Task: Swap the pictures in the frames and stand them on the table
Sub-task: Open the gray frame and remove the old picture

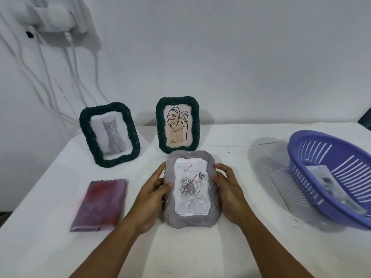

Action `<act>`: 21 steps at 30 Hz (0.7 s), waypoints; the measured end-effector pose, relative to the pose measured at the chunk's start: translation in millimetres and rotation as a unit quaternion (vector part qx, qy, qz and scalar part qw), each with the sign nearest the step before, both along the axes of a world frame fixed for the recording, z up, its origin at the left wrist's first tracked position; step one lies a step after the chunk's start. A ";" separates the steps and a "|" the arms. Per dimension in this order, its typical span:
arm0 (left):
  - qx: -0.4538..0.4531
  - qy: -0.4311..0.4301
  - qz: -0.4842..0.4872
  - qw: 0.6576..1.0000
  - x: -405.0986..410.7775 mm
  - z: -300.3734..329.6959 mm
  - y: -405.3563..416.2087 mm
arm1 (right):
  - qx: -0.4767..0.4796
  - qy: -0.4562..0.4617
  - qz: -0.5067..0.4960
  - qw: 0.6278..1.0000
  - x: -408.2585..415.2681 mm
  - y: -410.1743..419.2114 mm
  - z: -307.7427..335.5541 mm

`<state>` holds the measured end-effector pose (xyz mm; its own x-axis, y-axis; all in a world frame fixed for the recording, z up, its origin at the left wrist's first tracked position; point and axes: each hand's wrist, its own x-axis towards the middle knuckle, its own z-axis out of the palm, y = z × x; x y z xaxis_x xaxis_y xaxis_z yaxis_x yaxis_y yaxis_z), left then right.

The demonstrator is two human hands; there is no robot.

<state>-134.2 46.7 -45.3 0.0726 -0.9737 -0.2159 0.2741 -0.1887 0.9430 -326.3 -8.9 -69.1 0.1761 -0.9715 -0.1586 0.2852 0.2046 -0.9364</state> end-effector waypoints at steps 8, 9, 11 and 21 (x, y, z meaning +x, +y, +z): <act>0.030 0.045 0.019 0.998 9.1 -20.3 13.7 | -0.041 0.106 0.039 0.993 4.5 9.1 -6.5; 0.030 0.049 0.017 0.998 9.4 -21.1 14.3 | -0.041 0.110 0.039 0.992 4.0 9.3 -6.7; 0.030 0.050 0.013 0.998 8.9 -21.0 15.1 | -0.040 0.118 0.035 0.992 3.2 9.6 -7.3; 0.008 -0.001 0.046 0.999 11.3 -8.5 20.3 | -0.114 0.269 -0.005 0.956 8.9 14.2 -1.6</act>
<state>-122.9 67.0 -53.9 0.1619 -0.9591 -0.2320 0.2892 -0.1787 0.9405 -317.3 5.3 -70.7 0.1185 -0.9929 -0.0081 -0.2499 -0.0219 -0.9680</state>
